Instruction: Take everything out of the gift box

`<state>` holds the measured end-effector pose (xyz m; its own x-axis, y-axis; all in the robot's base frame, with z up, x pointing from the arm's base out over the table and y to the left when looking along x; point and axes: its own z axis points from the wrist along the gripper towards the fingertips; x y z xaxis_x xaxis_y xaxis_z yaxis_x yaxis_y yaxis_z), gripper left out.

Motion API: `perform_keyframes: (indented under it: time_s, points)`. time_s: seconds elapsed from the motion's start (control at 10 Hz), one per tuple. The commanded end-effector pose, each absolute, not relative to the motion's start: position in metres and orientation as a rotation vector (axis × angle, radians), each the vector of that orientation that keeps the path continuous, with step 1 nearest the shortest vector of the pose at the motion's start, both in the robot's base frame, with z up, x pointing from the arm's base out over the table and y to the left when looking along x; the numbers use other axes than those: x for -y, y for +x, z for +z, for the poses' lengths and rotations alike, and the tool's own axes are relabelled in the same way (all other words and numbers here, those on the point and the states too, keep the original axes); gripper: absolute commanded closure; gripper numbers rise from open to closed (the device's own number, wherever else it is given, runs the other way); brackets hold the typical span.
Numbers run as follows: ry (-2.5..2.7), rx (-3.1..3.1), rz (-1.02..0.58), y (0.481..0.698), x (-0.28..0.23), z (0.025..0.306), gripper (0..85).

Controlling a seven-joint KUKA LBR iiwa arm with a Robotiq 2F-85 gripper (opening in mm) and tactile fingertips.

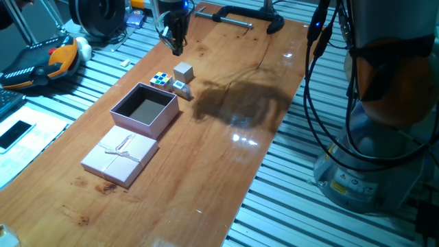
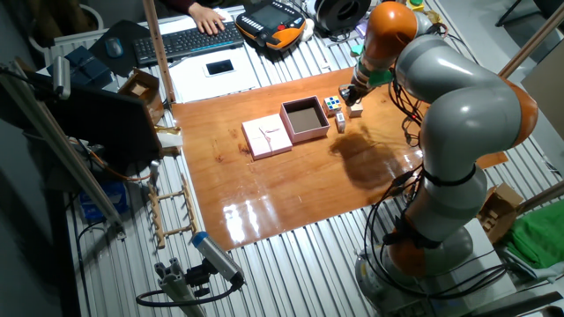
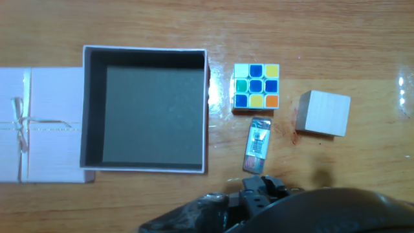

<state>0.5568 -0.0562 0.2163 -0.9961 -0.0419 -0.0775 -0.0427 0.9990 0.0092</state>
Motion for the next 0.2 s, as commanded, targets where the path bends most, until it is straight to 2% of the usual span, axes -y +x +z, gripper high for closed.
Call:
perform_keyframes:
  time_s: [0.0, 0.1]
  points:
    - [-0.066, -3.064, 0.017, 0.5567, 0.0567, 0.2166, 84.0]
    - [-0.068, -3.063, 0.016, 0.5563, 0.0570, 0.2171, 84.0]
